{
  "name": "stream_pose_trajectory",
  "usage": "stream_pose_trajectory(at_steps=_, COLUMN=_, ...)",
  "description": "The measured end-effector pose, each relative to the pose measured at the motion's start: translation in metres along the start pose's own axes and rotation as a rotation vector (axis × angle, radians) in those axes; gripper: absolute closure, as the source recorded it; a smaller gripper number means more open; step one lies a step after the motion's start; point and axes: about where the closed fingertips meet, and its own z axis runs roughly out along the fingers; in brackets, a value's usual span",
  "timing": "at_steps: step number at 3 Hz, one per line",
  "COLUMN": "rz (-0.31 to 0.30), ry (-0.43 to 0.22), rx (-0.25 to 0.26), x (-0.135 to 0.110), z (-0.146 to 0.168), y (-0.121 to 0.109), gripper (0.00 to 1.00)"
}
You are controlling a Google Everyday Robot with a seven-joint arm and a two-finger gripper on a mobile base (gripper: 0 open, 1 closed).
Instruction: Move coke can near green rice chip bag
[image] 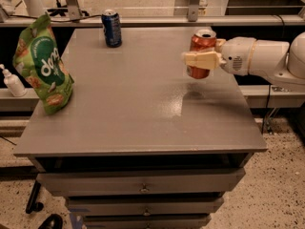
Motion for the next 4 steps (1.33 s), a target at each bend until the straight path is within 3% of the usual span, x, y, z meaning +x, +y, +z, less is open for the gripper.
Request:
stream_pose_trajectory(at_steps=2, rz=0.018, ry=-0.096, rx=-0.180, x=-0.002, z=0.094, y=0.061, gripper=1.00)
stream_pose_trajectory(at_steps=4, rz=-0.025, ry=-0.129, rx=-0.323, x=-0.013, z=0.172, y=0.129, gripper=1.00)
